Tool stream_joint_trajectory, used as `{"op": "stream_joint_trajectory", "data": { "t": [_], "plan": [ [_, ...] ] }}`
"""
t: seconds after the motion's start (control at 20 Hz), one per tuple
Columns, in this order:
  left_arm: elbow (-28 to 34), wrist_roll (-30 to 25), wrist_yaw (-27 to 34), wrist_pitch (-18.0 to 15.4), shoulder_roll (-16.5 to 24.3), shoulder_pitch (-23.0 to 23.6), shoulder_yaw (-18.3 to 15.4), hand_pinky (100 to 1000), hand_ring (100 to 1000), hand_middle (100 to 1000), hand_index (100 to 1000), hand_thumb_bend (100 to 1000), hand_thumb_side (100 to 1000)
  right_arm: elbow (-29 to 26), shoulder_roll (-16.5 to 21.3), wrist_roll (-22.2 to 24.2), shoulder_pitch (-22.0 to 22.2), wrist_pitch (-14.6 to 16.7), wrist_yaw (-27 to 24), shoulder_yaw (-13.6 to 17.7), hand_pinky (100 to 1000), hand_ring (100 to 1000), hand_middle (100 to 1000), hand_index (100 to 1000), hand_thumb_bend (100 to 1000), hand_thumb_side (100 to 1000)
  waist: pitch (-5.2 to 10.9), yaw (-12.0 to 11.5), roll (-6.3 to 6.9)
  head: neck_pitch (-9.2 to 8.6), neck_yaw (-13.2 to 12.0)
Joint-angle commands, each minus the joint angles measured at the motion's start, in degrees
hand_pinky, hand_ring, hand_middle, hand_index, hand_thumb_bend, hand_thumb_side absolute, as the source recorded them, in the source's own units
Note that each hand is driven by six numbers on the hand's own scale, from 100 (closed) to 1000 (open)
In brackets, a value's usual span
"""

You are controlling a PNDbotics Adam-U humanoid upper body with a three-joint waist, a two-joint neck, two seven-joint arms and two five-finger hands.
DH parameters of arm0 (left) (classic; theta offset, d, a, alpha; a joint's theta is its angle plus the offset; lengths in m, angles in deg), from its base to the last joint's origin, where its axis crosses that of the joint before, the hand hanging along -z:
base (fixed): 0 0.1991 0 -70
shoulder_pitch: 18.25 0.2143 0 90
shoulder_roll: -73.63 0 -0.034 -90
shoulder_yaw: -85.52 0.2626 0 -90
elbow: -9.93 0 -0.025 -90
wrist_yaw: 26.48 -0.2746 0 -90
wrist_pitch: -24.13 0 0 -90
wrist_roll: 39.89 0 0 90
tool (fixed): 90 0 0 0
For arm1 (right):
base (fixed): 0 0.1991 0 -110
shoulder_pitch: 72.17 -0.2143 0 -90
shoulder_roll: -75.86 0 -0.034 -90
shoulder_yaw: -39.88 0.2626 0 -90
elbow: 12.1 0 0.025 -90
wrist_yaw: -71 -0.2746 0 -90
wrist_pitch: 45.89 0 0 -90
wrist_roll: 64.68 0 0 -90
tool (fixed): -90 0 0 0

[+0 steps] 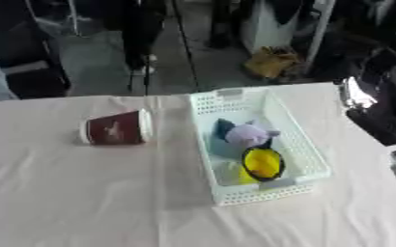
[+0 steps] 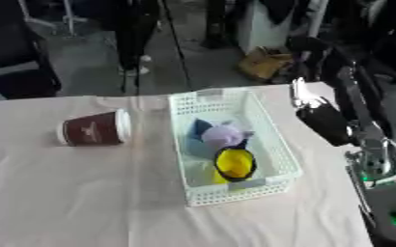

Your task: Pick up objects on the table and place them in the box.

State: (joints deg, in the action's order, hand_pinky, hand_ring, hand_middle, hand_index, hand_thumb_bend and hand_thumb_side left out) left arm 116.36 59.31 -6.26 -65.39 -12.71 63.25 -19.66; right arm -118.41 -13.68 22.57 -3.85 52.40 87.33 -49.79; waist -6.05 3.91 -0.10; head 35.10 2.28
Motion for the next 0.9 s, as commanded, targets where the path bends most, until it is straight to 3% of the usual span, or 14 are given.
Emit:
{"op": "stream_joint_trajectory", "data": {
  "t": [0.05, 0.9],
  "plan": [
    [1.4, -0.2, 0.1, -0.2, 1.1, -0.2, -0.5, 485, 776, 636, 914, 348, 1000, -1.5, 0.8, 0.1, -0.7, 0.2, 0.1, 0.7, 577, 652, 786, 893, 100, 524, 0.73, 0.1, 0.12, -0.21, -0.1],
    [1.9, -0.4, 0.1, -0.2, 1.0, 0.0, -0.5, 485, 776, 631, 913, 347, 1000, -1.6, 0.8, 0.3, -0.7, 0.2, 0.0, 0.6, 577, 651, 785, 892, 100, 525, 0.78, 0.2, 0.2, -0.44, -0.2]
  ]
}}
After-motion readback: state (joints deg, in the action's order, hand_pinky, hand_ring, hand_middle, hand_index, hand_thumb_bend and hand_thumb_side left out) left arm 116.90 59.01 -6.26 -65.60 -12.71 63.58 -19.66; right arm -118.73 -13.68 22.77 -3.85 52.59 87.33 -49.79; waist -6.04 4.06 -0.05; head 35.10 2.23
